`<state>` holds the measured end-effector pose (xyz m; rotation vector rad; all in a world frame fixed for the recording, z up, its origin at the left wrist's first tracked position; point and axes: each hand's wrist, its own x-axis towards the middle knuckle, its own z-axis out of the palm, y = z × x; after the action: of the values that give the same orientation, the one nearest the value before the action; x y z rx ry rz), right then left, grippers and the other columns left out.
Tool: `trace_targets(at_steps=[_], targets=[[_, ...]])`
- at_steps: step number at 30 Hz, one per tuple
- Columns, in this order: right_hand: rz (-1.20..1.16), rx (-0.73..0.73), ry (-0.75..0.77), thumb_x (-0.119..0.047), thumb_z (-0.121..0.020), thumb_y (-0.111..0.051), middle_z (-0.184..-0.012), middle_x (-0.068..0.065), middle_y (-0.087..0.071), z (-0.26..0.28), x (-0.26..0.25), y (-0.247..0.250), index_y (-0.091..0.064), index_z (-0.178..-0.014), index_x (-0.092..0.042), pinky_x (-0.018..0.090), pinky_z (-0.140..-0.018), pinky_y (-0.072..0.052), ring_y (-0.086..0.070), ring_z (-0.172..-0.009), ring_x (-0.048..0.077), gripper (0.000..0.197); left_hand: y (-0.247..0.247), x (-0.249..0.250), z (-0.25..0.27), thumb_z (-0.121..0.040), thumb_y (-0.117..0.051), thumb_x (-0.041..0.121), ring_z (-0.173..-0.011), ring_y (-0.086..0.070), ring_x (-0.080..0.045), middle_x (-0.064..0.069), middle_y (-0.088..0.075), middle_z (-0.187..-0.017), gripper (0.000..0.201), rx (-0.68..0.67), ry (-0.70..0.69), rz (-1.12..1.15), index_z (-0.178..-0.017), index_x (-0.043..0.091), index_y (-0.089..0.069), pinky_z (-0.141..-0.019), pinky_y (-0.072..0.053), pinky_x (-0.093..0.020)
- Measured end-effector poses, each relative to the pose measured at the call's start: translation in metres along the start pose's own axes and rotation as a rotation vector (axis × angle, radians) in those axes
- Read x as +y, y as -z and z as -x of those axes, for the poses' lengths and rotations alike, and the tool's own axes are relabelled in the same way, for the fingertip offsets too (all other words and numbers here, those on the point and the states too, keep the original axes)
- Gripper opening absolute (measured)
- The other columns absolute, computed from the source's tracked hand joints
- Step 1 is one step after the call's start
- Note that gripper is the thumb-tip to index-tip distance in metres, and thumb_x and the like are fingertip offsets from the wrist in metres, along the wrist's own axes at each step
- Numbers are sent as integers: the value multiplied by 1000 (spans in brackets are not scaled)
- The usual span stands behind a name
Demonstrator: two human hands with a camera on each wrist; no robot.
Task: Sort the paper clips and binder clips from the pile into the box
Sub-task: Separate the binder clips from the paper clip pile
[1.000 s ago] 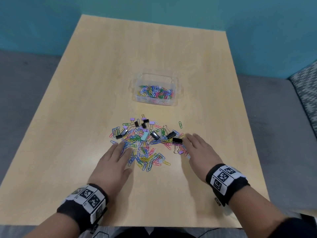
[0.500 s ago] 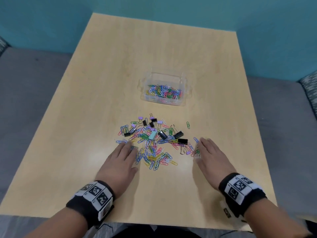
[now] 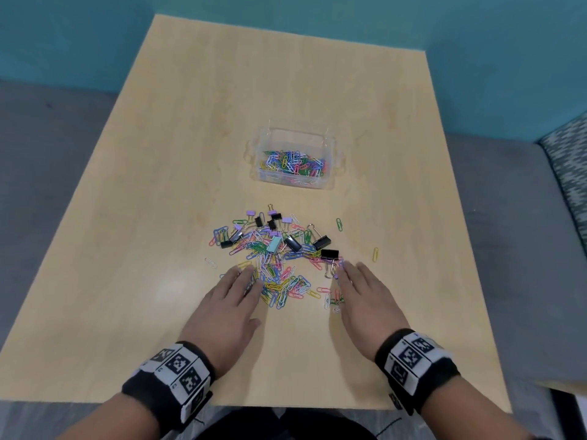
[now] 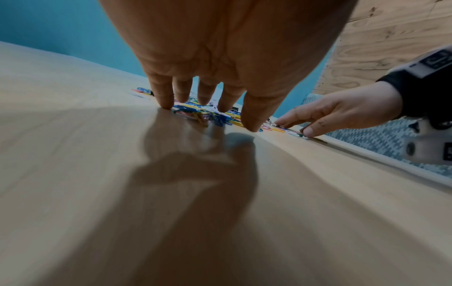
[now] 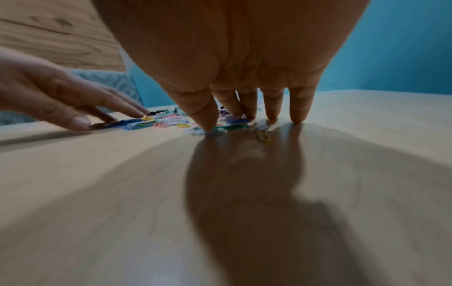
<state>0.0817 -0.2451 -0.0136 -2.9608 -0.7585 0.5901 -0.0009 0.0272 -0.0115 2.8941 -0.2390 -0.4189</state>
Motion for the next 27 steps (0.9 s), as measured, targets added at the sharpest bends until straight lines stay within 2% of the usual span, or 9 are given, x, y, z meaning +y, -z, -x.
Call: trace_targets(at_steps=[2,4,7,11,13,19,22,24,27], targets=[[-8,14,-12,-26,-79,-64,-141,10,-48,9,-7,2,-46,-136,-7,46,-100,-45,-45,-130,34,63,-1,-2,-1,-77,-47,42,-129,-40,-36,-12,-46,-141,63,-8,2,-1,-133,13,-47,-97,-47,-46],[-65,41,-7,-28,-82,-57,-137,6,-48,20,-11,3,-46,-133,-11,43,-103,-43,-43,-130,32,55,-3,-3,1,-79,-43,44,-129,-42,-35,-12,-48,-139,61,-8,9,13,-132,14,-48,-96,-47,-47],[-170,49,-20,-22,-84,-40,-144,3,-39,19,-8,3,-35,-140,-14,41,-109,-34,-32,-136,28,57,-4,-5,3,-79,-40,44,-128,-44,-34,-10,-50,-137,60,20,10,19,-131,15,-47,-97,-48,-45],[-94,1,112,-14,-81,-34,-157,2,-24,-3,4,5,-23,-148,-15,42,-114,-26,-18,-144,25,68,-6,-6,1,-79,-39,45,-130,-40,-31,-8,-49,-138,61,34,10,-2,-132,16,-46,-98,-46,-43],[-91,-12,98,-14,-81,-33,-158,3,-20,-8,11,5,-22,-148,-15,42,-115,-25,-17,-145,24,68,-7,-7,-1,-79,-41,45,-131,-39,-32,-8,-48,-139,61,32,20,-6,-132,15,-47,-99,-45,-43],[-107,2,-1,-22,-89,-45,-148,8,-34,27,10,8,-39,-137,-13,42,-109,-34,-30,-138,29,49,-8,-13,3,-80,-37,44,-130,-40,-34,-11,-49,-138,61,29,50,5,-131,13,-49,-100,-45,-45],[-216,31,-45,-24,-94,-44,-144,11,-39,25,12,17,-40,-138,-10,34,-111,-29,-33,-134,29,46,-5,-13,0,-83,-42,41,-134,-32,-34,-11,-42,-142,56,64,69,48,-133,16,-43,-100,-44,-47],[-243,89,-121,-24,-97,-44,-152,15,-28,8,22,27,-30,-144,-7,31,-114,-20,-23,-141,28,52,-4,-9,-8,-84,-54,37,-136,-27,-37,-13,-35,-146,59,95,83,46,-137,18,-38,-102,-41,-50],[-238,20,-155,-26,-97,-41,-159,10,-10,-16,34,26,-14,-149,-9,32,-118,-11,-7,-146,25,61,-2,-1,-23,-84,-55,41,-139,-22,-41,-14,-29,-151,68,91,94,41,-144,22,-30,-106,-35,-52]])
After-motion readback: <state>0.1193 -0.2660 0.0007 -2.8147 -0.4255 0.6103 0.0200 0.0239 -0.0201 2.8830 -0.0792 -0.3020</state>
